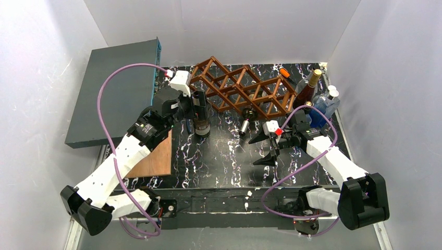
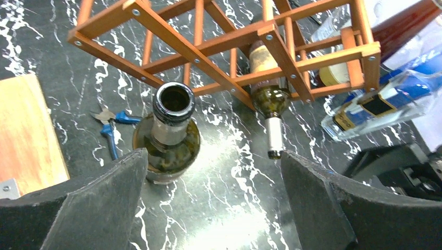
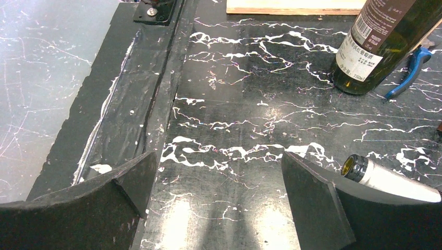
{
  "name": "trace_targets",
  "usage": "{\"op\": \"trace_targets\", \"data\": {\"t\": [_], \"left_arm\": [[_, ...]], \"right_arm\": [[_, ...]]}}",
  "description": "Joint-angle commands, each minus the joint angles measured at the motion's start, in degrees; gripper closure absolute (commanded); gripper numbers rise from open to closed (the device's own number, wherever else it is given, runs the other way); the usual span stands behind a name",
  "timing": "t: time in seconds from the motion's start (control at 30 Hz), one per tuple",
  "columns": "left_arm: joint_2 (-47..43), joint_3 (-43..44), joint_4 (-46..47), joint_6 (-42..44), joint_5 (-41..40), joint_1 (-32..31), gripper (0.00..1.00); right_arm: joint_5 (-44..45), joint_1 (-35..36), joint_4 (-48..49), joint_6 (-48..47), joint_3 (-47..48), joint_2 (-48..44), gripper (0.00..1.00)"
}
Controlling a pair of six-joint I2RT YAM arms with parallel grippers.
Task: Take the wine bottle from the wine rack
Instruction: Place the wine bottle at the center of the board, then pick up the wine bottle from the wine rack.
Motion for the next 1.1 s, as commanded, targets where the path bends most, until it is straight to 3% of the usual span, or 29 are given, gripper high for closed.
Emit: {"op": "trace_targets", "data": {"t": [0.0,0.33,0.47,0.6,1.07], "left_arm": [[-1.78,4.18,-6.42,-3.32,4.93,0.31,0.02],[-2.31,5.77,-11.13,-7.29,5.98,0.24,0.02],[0.85,10.18,-17.79,-12.18,-3.08,-2.03,0.02],[4.25,13.37,-20.66,-10.81,-14.6,-9.7,0.02],[18.2,19.69,-20.96,-13.33,-20.59,-18.27,0.02]], "right_arm": [[-0.99,-0.51,-0.98,-1.03,2.16,-1.19,0.02],[-0.99,-0.78,-1.13,-1.13,2.16,-1.28,0.01],[-0.9,-0.95,-1.09,-1.13,2.16,-1.21,0.02],[-0.9,-1.05,-1.17,-1.12,2.17,-1.11,0.02],[-0.36,-1.87,-1.33,-1.37,2.25,-1.39,0.02]]}}
